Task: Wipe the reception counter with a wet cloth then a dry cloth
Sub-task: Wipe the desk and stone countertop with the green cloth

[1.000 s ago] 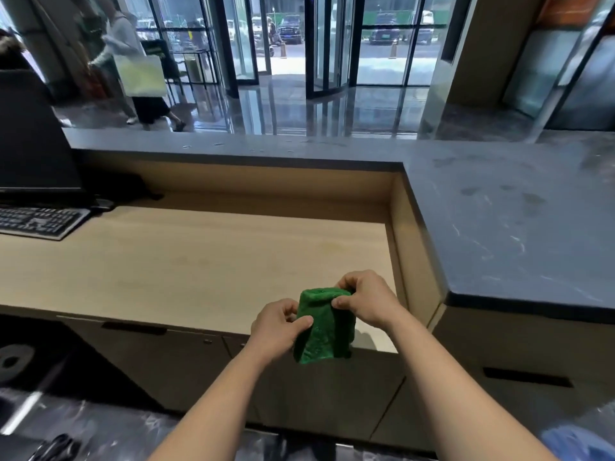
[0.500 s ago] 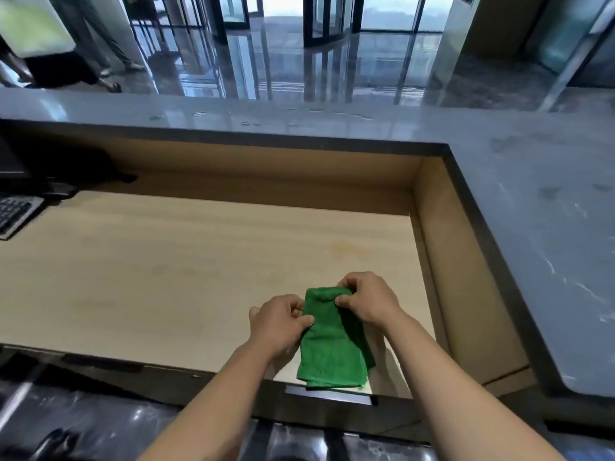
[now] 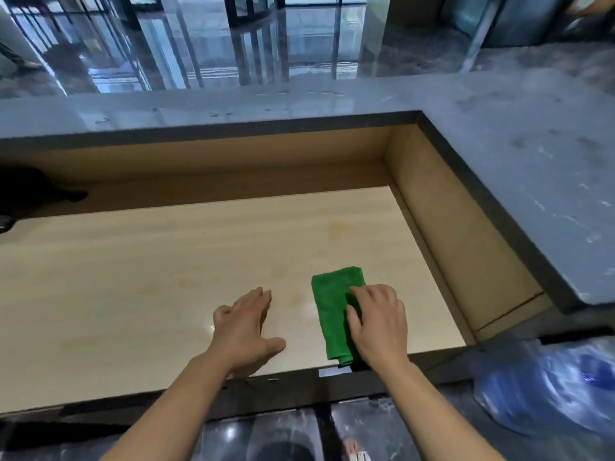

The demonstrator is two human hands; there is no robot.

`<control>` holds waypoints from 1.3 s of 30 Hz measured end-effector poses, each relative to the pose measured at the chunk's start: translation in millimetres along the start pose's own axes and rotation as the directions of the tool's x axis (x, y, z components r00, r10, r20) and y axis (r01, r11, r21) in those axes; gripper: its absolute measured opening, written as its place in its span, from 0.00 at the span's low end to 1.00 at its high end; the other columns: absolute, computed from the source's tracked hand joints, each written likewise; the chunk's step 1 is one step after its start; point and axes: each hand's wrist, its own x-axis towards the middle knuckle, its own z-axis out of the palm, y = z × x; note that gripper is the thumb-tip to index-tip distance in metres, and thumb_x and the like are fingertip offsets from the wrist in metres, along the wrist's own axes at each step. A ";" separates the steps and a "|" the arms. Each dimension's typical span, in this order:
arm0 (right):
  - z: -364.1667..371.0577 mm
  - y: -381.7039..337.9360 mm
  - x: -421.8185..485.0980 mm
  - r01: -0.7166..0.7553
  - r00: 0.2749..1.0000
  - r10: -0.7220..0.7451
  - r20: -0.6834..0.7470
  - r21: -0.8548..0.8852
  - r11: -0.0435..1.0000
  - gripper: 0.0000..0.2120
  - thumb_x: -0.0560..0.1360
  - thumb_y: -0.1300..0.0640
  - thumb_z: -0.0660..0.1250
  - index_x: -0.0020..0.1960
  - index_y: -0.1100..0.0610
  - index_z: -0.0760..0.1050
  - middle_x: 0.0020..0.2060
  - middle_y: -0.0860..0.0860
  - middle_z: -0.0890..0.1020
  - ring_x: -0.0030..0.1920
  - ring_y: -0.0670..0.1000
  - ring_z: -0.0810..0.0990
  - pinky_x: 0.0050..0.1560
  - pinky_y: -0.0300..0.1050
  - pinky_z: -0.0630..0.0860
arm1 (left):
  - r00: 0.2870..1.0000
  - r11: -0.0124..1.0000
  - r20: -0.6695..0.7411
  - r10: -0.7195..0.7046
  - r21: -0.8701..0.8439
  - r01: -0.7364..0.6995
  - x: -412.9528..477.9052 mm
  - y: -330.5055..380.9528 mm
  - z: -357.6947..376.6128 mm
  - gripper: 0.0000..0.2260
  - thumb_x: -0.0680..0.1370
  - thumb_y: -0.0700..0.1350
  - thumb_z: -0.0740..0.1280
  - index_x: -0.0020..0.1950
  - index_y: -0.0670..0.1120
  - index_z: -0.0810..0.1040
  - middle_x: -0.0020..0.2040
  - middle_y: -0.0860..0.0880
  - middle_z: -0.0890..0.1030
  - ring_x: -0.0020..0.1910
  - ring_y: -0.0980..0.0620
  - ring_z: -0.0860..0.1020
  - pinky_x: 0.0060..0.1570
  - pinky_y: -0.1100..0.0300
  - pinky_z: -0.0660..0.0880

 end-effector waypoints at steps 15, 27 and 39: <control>46.1 -26.4 11.8 0.090 0.949 -0.025 0.314 -0.196 0.977 0.34 0.76 0.42 0.31 0.79 0.53 0.48 0.78 0.57 0.47 0.78 0.58 0.46 0.75 0.55 0.43 | 0.988 0.974 0.145 0.055 0.212 -0.085 22.1 -6.1 1.6 0.50 0.69 0.64 0.70 0.79 0.48 0.43 0.80 0.50 0.43 0.78 0.55 0.44 0.74 0.50 0.43; 33.7 -7.0 37.8 0.219 0.904 -0.127 0.409 -0.186 0.958 0.25 0.83 0.44 0.39 0.79 0.44 0.39 0.78 0.52 0.39 0.78 0.54 0.38 0.77 0.55 0.42 | 0.979 0.897 0.185 -0.091 0.443 0.000 36.3 23.7 1.0 0.42 0.64 0.58 0.73 0.71 0.46 0.60 0.72 0.50 0.62 0.73 0.54 0.60 0.71 0.48 0.50; 13.4 53.4 32.9 -0.204 0.912 0.312 0.267 -0.364 0.909 0.27 0.83 0.47 0.41 0.79 0.49 0.36 0.78 0.58 0.39 0.78 0.58 0.40 0.77 0.57 0.45 | 0.985 0.933 0.166 -0.051 0.360 -0.012 33.4 17.7 4.7 0.45 0.63 0.67 0.72 0.71 0.47 0.59 0.73 0.51 0.62 0.73 0.54 0.60 0.70 0.48 0.51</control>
